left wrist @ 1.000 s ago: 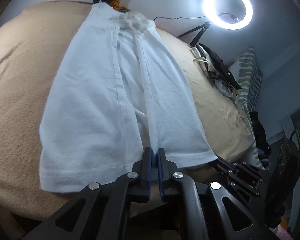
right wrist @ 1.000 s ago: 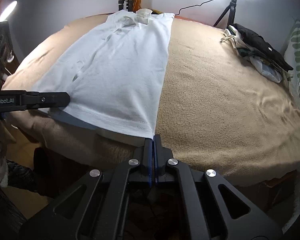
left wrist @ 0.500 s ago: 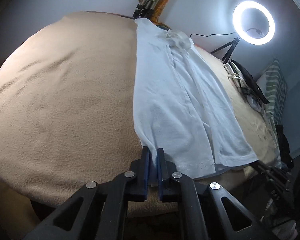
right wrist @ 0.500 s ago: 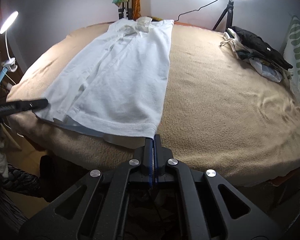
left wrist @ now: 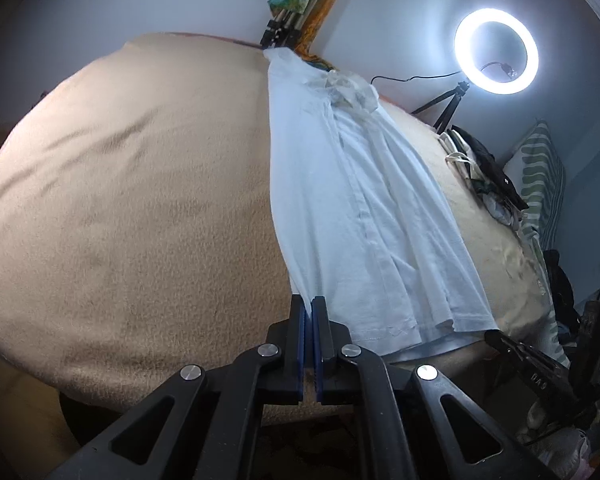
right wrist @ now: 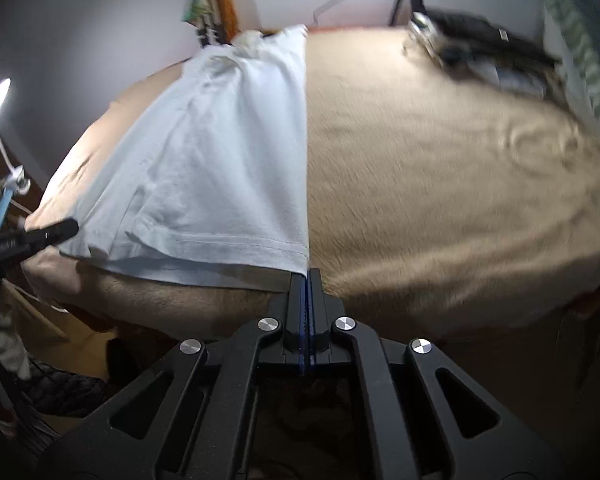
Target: Fold small clothes
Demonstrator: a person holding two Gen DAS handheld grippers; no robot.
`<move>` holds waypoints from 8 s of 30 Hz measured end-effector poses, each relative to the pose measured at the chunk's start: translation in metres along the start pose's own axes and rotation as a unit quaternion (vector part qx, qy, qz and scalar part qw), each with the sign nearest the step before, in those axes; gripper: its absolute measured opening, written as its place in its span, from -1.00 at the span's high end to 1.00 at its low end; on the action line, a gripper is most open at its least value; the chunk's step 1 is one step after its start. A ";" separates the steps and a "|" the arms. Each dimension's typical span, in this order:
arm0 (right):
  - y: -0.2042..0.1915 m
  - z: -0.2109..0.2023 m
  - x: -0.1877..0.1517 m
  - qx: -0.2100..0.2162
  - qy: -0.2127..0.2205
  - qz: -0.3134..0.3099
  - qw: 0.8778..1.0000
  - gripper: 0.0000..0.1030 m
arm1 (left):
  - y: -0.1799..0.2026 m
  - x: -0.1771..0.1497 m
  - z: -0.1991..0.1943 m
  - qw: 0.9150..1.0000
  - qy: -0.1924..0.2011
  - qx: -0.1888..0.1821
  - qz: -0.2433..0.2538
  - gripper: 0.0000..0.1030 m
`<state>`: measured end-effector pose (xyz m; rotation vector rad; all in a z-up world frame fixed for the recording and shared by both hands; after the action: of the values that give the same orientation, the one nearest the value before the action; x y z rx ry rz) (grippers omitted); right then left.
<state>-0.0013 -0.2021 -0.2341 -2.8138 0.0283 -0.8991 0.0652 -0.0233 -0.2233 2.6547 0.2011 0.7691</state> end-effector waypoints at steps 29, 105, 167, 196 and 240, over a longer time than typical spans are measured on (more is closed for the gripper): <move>-0.023 0.024 0.023 0.208 -0.162 0.026 0.964 0.85 | -0.002 -0.001 0.011 0.997 -0.057 -0.048 -0.033 0.96; -0.002 0.123 0.187 0.165 -0.039 0.003 0.986 0.37 | -0.018 0.164 0.100 0.996 -0.015 0.055 0.072 0.35; -0.002 0.168 0.293 0.145 -0.008 -0.065 0.987 0.18 | -0.043 0.323 0.137 0.991 0.056 0.081 0.087 0.25; -0.004 0.300 0.388 0.127 -0.002 -0.061 0.990 0.91 | -0.048 0.398 0.256 0.997 0.047 0.038 0.046 0.97; -0.032 0.061 0.235 0.139 0.071 -0.112 0.981 0.93 | 0.006 0.227 0.057 0.988 0.077 0.005 0.132 0.97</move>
<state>0.2245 -0.1781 -0.1430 -2.5226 -0.3711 -1.0582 0.2873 0.0065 -0.1549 2.6636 -0.1100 1.0584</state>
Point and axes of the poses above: each gripper's, at about its wrist camera, not at the fingertips, and z roughly the way its jaws point, y to its right, x to its top, the point moved 10 cm from there along z, roughly the way its jaws point
